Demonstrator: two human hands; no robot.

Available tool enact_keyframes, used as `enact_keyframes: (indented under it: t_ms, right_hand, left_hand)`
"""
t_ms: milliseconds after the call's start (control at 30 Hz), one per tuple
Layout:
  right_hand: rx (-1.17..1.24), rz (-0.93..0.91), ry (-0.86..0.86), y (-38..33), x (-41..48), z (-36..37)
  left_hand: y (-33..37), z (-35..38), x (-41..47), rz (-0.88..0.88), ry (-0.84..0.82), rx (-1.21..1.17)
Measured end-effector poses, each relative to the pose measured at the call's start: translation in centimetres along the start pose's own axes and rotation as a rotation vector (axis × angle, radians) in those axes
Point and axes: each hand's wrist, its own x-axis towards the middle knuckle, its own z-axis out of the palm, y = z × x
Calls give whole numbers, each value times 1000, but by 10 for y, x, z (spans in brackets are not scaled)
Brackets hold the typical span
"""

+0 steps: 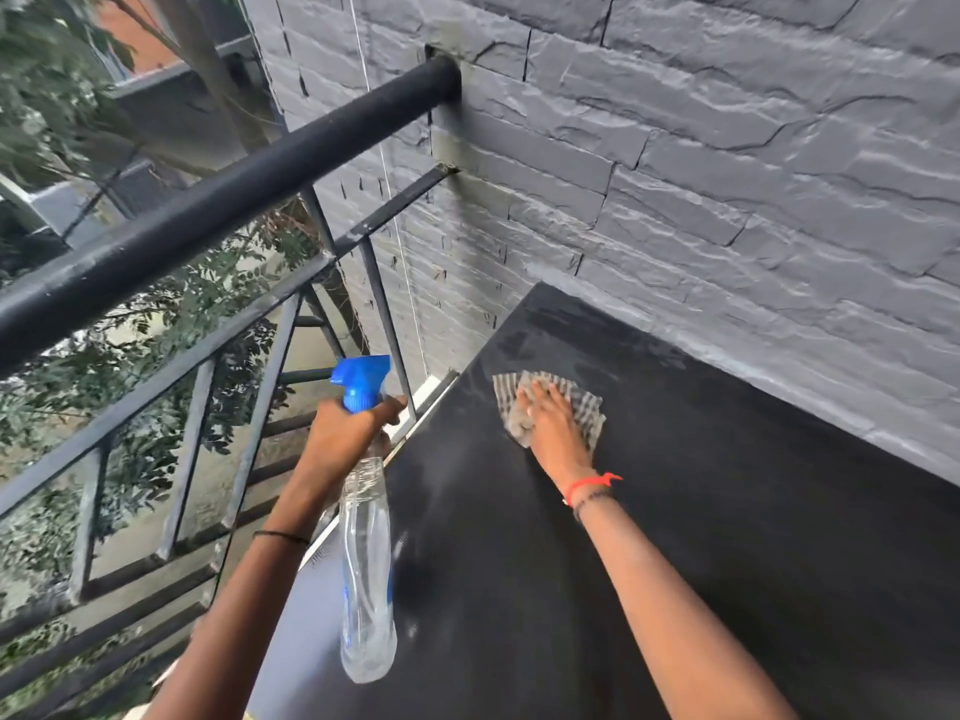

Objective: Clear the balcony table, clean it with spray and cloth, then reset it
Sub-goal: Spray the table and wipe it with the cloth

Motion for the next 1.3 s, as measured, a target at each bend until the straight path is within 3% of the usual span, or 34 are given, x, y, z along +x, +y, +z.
enact_keyframes:
  t_ms: [100,200,367,533,733,900,1000,1133,1300]
  right_hand:
    - [-40,-78,-80,-44,28,12]
    - [-83,-268,-61,-78,6,27]
    - [21,-479,-68,-57,-75,36]
    - [99,-237,-74,31,-96,0]
    - [-18,-8,62,92,15,-36]
    - [-67,-40,54,46,82,-34]
    - [-51,-185,-11,17,64,-18]
    - [13,-285,-25,29,7,2]
    - [12,-17,33,107,-40,-16]
  left_hand:
    - [4,3,5,10,-12,2]
    - [13,6,13,26,-37,-26]
    - [24,13,23,63,-73,10]
    - [30,22,36,85,-84,44]
    - [28,27,44,88,-108,42]
    - [26,33,48,92,-122,32]
    - [28,39,50,97,-128,36]
    - [31,50,54,86,-118,17]
    - [34,65,60,101,-155,51]
